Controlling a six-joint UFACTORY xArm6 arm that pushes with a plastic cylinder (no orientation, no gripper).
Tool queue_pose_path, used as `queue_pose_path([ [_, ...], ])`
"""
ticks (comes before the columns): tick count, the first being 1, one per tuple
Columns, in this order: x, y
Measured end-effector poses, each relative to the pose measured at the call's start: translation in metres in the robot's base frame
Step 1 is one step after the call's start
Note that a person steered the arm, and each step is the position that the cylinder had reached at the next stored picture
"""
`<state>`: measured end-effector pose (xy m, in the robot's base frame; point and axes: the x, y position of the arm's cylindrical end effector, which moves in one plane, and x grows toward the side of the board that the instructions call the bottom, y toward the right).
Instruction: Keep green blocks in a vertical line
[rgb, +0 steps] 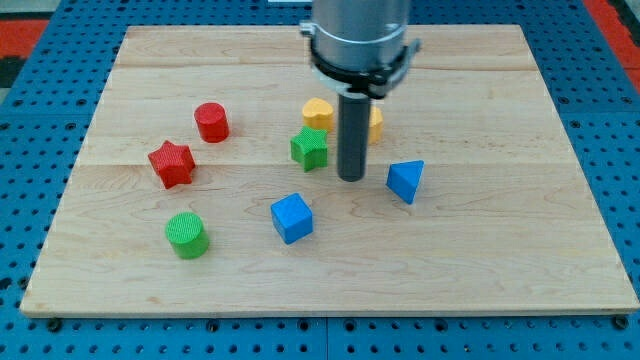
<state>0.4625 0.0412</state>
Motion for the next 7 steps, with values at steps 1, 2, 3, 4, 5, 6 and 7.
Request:
queue_pose_path([
  [1, -0.019, 0.021],
  [2, -0.013, 0.078],
  [3, 0.053, 0.054],
  [4, 0.085, 0.067],
  [5, 0.109, -0.028],
  [6, 0.146, -0.125],
  [7, 0.106, -0.180],
])
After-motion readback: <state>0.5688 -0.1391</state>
